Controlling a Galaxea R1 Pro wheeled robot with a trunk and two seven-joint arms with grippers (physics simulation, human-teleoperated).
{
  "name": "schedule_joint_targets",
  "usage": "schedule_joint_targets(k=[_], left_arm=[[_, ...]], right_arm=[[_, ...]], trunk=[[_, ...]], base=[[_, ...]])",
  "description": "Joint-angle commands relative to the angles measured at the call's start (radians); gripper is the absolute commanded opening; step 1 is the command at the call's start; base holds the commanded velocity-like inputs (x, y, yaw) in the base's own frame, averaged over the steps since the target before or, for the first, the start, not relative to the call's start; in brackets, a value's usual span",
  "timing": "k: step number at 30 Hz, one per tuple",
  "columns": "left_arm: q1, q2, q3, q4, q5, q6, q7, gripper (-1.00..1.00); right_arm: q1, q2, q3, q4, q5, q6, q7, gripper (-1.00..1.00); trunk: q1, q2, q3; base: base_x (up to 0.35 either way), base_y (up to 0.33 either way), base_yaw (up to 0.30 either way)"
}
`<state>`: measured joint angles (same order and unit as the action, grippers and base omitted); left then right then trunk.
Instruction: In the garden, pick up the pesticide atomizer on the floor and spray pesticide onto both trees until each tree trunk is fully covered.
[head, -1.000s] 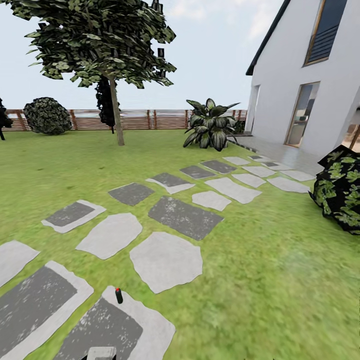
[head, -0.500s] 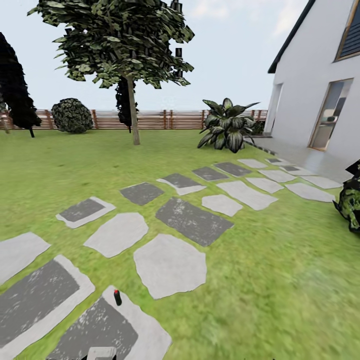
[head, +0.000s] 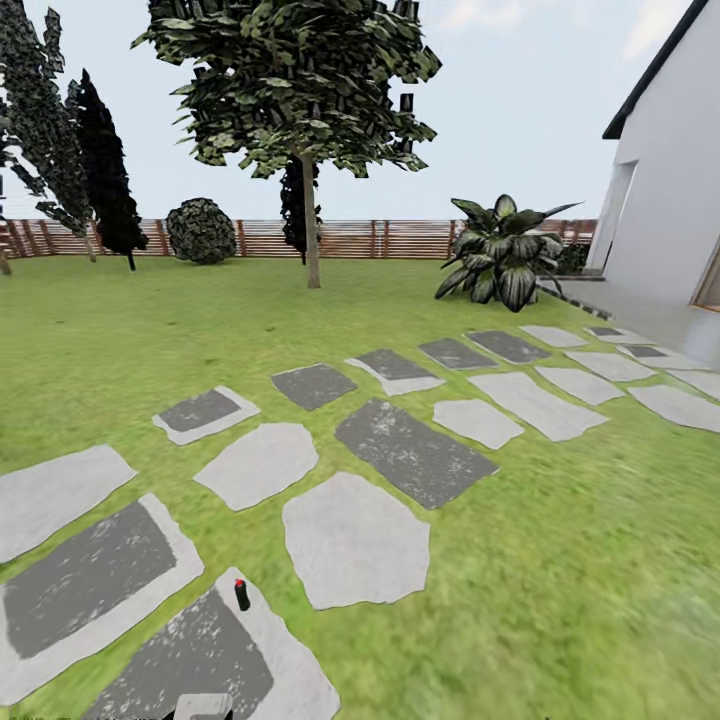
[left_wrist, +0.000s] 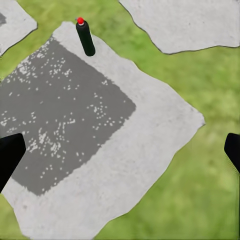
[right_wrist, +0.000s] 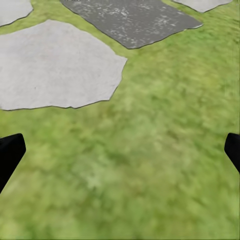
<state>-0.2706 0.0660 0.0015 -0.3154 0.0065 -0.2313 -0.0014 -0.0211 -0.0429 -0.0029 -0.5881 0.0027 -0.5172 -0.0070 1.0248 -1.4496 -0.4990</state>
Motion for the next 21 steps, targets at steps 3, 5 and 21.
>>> schedule_joint_targets(k=[3, 5, 21], left_arm=[[-0.001, 0.000, 0.000, 0.001, 0.000, -0.003, 0.000, 1.00], [-0.001, 0.000, 0.000, 0.001, 0.001, -0.003, 0.000, 1.00], [-0.001, 0.001, 0.000, 0.001, 0.001, -0.003, 0.003, 1.00]], right_arm=[[-0.001, 0.000, 0.000, 0.001, 0.000, -0.003, -0.001, 1.00], [0.000, 0.000, 0.000, 0.001, 0.000, -0.003, -0.001, 1.00], [0.000, 0.000, 0.000, 0.001, 0.000, -0.003, 0.000, 1.00]], trunk=[[0.000, 0.000, -0.001], [0.000, 0.000, -0.001], [0.000, 0.000, -0.001]], base=[[0.168, -0.288, 0.276], [0.167, -0.288, 0.274], [0.164, -0.289, 0.255]])
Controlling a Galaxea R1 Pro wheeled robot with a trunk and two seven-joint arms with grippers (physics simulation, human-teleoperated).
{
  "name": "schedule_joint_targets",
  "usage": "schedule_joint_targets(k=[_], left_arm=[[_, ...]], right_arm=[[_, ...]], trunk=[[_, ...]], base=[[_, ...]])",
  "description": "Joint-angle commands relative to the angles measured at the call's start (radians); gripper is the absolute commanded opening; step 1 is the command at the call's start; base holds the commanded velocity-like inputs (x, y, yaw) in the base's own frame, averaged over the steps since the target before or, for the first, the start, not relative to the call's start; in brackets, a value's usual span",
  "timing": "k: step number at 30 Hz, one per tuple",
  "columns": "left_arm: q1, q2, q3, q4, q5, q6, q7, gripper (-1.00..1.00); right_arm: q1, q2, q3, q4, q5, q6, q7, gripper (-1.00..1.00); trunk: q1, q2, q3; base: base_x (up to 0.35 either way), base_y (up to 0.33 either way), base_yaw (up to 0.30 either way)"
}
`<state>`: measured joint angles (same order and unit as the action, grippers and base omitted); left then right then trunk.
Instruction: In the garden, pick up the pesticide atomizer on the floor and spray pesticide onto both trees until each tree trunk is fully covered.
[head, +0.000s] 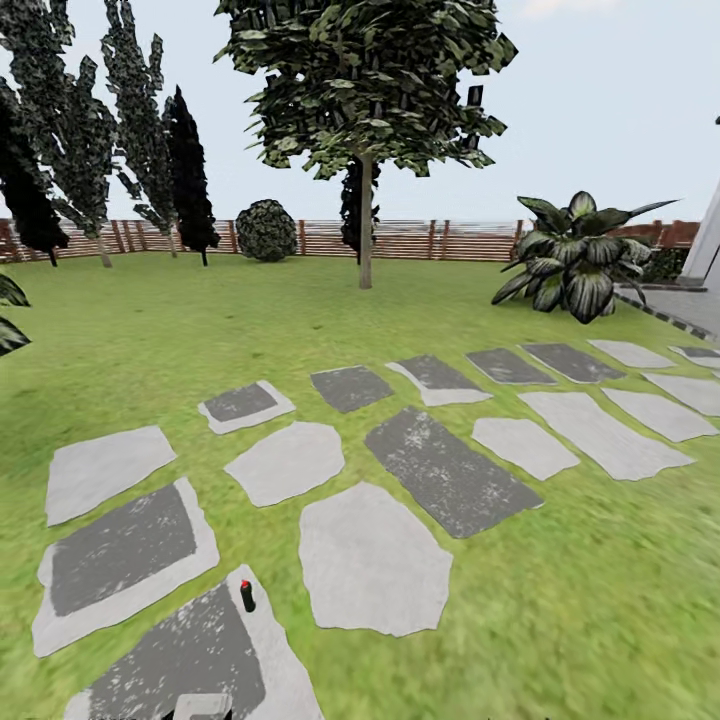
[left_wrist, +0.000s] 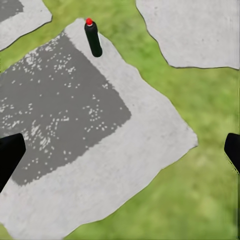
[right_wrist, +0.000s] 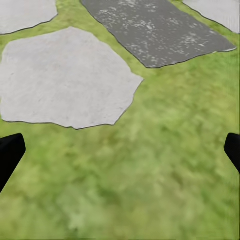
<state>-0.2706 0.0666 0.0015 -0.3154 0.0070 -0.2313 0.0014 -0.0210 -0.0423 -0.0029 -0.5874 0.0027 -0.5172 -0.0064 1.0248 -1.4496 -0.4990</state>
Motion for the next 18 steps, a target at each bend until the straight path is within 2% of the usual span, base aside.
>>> schedule_joint_targets(k=[1, 7, 18], left_arm=[[-0.001, 0.000, 0.000, 0.001, 0.001, -0.003, 0.000, 1.00], [-0.001, 0.001, 0.000, 0.001, 0.001, -0.003, 0.000, 1.00], [-0.001, 0.001, 0.001, 0.001, 0.002, -0.003, 0.000, 1.00]], right_arm=[[0.000, 0.000, 0.000, 0.000, 0.000, -0.003, -0.001, 1.00], [0.000, 0.000, 0.001, 0.001, 0.000, -0.003, -0.001, 1.00], [0.000, -0.001, 0.001, 0.000, 0.000, -0.003, 0.000, 1.00]], trunk=[[0.000, 0.000, -0.001], [0.000, 0.000, -0.001], [0.000, 0.000, -0.001]], base=[[0.162, -0.290, 0.225], [0.162, -0.290, 0.161], [0.162, -0.290, 0.014]])
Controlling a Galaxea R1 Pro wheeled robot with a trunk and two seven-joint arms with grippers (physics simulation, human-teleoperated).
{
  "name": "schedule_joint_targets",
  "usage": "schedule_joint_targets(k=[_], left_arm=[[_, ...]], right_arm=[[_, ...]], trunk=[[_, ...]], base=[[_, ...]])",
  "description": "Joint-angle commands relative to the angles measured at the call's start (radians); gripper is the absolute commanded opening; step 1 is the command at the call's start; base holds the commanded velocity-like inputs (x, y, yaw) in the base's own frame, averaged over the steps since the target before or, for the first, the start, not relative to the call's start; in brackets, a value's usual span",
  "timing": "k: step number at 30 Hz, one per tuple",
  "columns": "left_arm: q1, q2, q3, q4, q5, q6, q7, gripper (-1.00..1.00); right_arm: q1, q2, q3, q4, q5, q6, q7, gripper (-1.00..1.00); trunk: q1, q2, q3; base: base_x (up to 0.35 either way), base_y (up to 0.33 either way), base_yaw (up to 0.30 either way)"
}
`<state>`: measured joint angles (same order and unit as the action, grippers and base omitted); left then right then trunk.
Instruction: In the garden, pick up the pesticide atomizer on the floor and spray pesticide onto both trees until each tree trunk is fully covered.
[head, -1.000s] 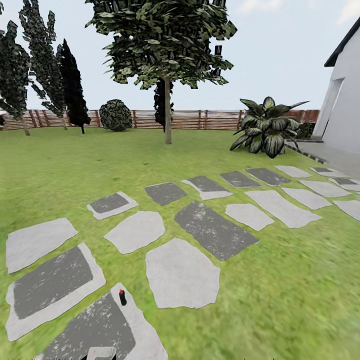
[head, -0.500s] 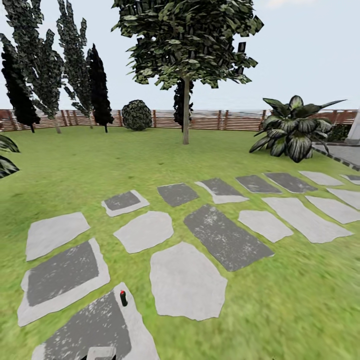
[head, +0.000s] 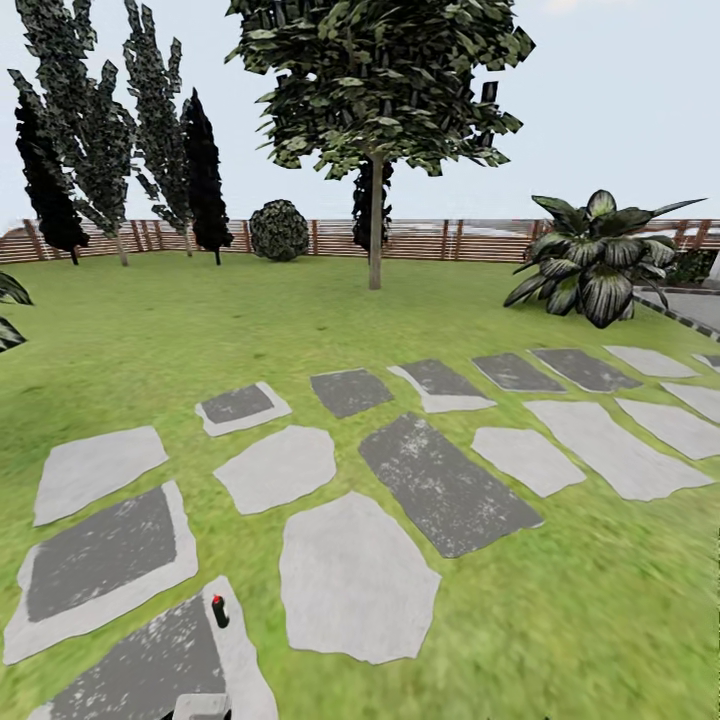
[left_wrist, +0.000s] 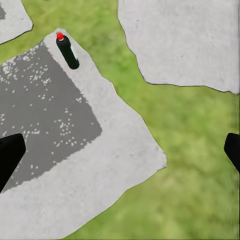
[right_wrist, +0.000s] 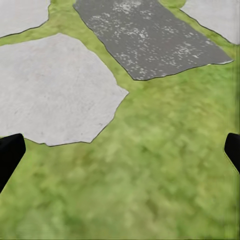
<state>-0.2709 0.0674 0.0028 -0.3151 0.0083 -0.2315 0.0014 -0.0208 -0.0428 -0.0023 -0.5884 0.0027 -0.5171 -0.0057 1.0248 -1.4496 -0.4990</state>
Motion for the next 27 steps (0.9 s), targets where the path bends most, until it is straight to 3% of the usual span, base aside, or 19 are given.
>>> schedule_joint_targets(k=[1, 4, 11, 27], left_arm=[[-0.001, 0.000, 0.000, 0.001, 0.001, -0.003, 0.000, 1.00], [-0.001, 0.000, 0.008, 0.001, 0.001, -0.003, 0.000, 1.00], [-0.001, 0.005, 0.086, 0.001, 0.000, -0.008, 0.000, 1.00], [0.000, 0.008, 0.097, 0.000, 0.000, -0.013, 0.000, 1.00]], right_arm=[[-0.001, 0.000, 0.000, 0.001, 0.000, -0.003, -0.001, 1.00], [-0.001, 0.000, 0.000, 0.001, 0.000, -0.003, -0.001, 1.00], [-0.001, 0.000, -0.001, 0.001, 0.000, -0.003, -0.002, 1.00], [-0.001, 0.001, -0.001, 0.001, 0.000, -0.003, -0.002, 1.00]], trunk=[[0.000, 0.000, -0.001], [0.000, 0.000, -0.001], [0.000, 0.000, -0.001], [0.000, 0.000, -0.001]], base=[[0.161, -0.290, 0.001], [0.161, -0.290, 0.008], [0.161, -0.290, 0.163], [0.165, -0.285, 0.276]])
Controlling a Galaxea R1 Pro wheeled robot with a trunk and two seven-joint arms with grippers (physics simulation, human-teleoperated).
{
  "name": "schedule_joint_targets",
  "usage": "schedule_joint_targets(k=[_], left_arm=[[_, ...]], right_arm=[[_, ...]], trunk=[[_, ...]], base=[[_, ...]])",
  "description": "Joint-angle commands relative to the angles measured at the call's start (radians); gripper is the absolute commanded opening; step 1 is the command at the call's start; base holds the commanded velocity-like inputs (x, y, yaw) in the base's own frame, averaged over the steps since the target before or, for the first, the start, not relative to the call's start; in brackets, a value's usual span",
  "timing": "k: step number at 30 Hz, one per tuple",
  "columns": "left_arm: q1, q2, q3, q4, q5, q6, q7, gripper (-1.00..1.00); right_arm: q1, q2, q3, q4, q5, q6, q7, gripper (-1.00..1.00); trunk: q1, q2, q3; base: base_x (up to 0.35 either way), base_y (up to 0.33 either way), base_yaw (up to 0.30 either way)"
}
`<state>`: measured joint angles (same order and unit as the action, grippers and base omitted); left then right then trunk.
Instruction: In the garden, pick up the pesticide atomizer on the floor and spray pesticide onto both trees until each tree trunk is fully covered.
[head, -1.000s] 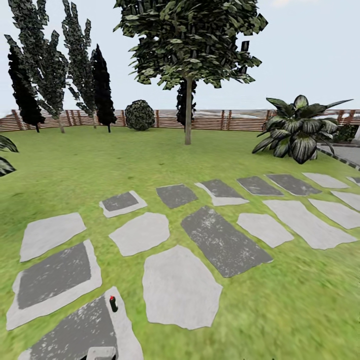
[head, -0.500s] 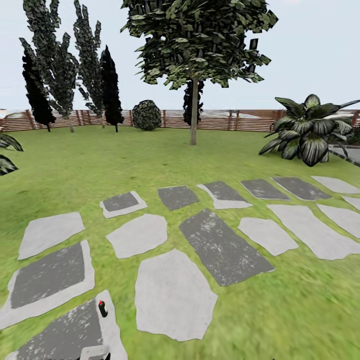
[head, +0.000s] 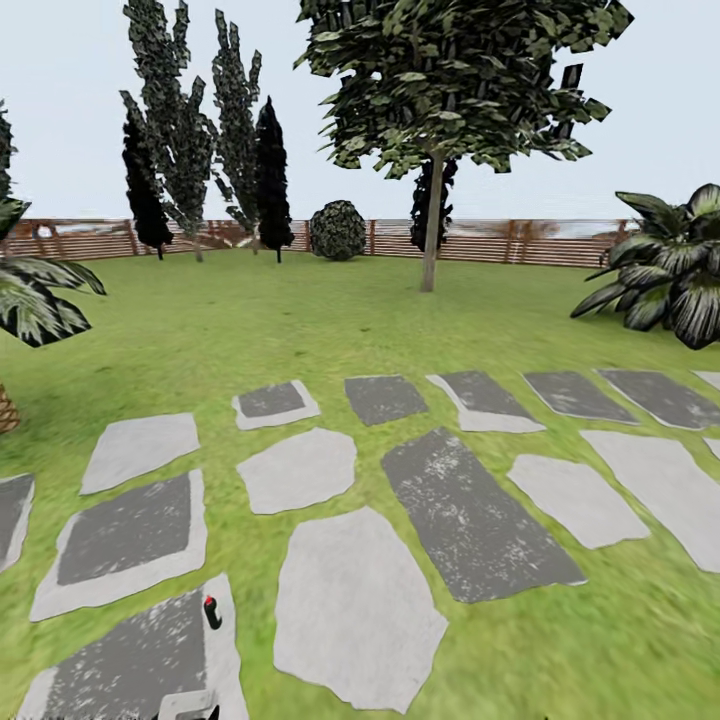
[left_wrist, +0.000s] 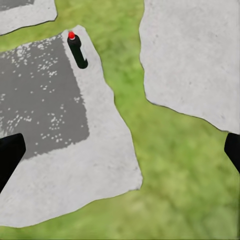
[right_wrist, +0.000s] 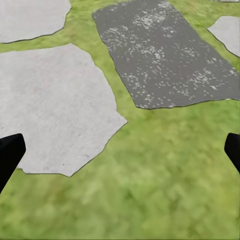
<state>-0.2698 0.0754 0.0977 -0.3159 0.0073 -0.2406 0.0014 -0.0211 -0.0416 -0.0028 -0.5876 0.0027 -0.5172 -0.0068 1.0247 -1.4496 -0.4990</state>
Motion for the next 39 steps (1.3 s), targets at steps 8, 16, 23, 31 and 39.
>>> schedule_joint_targets(k=[8, 16, 23, 31, 39], left_arm=[[0.000, 0.011, 0.083, -0.001, 0.001, -0.005, -0.002, 1.00], [0.000, 0.010, 0.102, -0.005, -0.007, -0.005, -0.005, 1.00], [0.000, 0.010, 0.103, -0.005, -0.009, -0.005, -0.004, 1.00], [0.000, 0.009, 0.103, -0.005, -0.009, -0.005, -0.004, 1.00], [0.000, 0.009, 0.103, -0.003, -0.009, -0.005, -0.004, 1.00]], right_arm=[[0.000, 0.000, 0.000, 0.002, 0.000, -0.003, -0.001, 1.00], [0.000, 0.000, 0.001, 0.002, 0.001, -0.003, -0.001, 1.00], [0.000, 0.000, 0.001, 0.002, 0.002, -0.003, -0.001, 1.00], [0.000, 0.000, 0.001, 0.002, 0.001, -0.003, -0.001, 1.00], [0.000, 0.000, 0.001, 0.002, 0.000, -0.003, -0.001, 1.00]], trunk=[[0.000, 0.000, -0.001], [0.000, 0.000, -0.001], [0.012, -0.021, -0.010], [0.042, -0.077, -0.035], [0.073, -0.133, -0.061]], base=[[0.173, -0.154, 0.278], [0.018, -0.014, 0.278], [0.001, -0.001, 0.278], [0.000, 0.000, 0.113], [0.000, 0.000, 0.006]])
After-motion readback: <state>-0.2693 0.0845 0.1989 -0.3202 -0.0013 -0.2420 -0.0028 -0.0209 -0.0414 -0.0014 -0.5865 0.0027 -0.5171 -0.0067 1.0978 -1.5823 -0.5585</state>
